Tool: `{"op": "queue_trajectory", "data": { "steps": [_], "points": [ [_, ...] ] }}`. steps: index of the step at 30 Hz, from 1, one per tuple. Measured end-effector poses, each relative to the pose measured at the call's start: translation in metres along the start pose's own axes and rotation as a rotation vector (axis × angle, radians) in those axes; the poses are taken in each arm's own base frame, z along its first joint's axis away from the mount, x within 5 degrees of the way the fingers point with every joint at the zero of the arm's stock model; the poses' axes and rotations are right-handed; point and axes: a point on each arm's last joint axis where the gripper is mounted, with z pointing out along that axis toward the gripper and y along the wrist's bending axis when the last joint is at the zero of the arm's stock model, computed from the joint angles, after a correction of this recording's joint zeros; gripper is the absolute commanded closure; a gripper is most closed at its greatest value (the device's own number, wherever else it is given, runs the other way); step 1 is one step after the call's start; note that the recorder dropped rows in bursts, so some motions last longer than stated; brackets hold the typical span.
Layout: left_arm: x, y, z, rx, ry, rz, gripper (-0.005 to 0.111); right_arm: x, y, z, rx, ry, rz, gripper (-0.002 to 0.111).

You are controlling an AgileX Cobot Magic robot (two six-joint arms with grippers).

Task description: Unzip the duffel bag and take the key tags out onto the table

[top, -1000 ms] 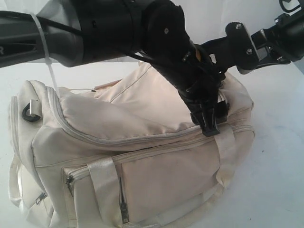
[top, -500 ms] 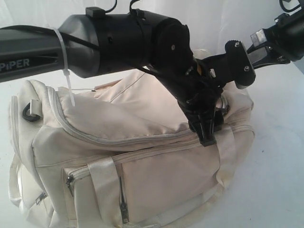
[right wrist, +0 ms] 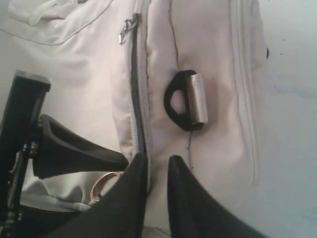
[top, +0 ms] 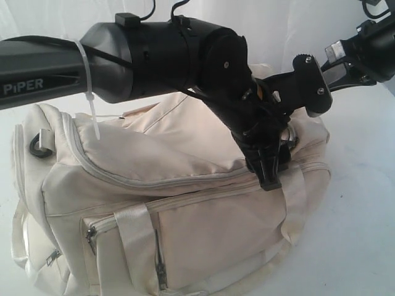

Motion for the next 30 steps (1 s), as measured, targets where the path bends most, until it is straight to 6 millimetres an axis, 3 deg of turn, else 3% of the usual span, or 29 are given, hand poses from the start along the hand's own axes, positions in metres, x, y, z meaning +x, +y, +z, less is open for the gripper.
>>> {"op": "queue_trajectory", "data": {
  "steps": [9,24,30],
  "points": [
    [0.003,-0.002,0.0,0.027,0.031,-0.004,0.053,0.001,-0.001,0.001,0.002,0.0,0.003,0.093],
    [0.003,-0.003,0.0,0.032,0.035,-0.025,0.053,0.001,-0.002,0.002,0.002,0.001,0.005,0.093],
    [0.0,-0.001,-0.011,0.019,0.016,-0.029,0.056,0.001,-0.002,0.002,0.002,0.001,0.005,0.093]
  ]
}}
